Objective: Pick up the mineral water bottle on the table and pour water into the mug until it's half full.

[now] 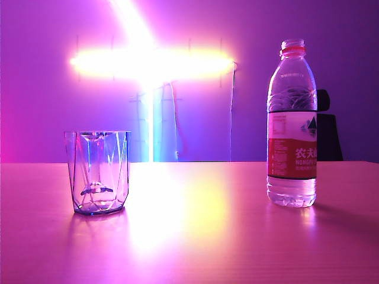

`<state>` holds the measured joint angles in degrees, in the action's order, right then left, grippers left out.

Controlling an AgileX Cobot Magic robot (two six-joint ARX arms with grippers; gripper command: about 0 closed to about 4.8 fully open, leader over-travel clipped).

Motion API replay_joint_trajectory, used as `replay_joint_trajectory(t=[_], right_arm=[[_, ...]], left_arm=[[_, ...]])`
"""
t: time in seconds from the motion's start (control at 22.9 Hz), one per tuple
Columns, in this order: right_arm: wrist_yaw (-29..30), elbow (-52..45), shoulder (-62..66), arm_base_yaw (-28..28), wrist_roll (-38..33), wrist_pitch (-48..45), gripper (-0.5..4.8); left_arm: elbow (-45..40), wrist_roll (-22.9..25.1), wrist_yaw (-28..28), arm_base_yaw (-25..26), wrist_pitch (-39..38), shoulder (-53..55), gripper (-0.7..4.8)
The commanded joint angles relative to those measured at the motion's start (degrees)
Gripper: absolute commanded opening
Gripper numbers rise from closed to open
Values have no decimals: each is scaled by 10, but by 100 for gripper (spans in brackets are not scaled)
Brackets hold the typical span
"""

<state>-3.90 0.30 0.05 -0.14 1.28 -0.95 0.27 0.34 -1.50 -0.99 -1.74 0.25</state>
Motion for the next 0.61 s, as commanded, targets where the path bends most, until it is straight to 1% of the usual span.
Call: replay_joint_trajectory(t=[0.04,0.39,0.48,0.57,0.61], right_arm=[[-3,-3,-1,0,-2,-8,-1],[-2,-3,-1,0,-2,-9,-1],[1,-3,-1,0,-3,-9,-1],[1,-3,-1,0,-20,-9,-1],[0,-3,-1,0,-33,-9,-1]], left_arm=[[2,-2,2,0,5,1,-2],[2,-2,2,-4,5,1,-2],[2,-2,0,-19,5,1,-2],[2,-2,-2,-52,5,1,-2],[2,-2,-2,-77,5,1,-2]])
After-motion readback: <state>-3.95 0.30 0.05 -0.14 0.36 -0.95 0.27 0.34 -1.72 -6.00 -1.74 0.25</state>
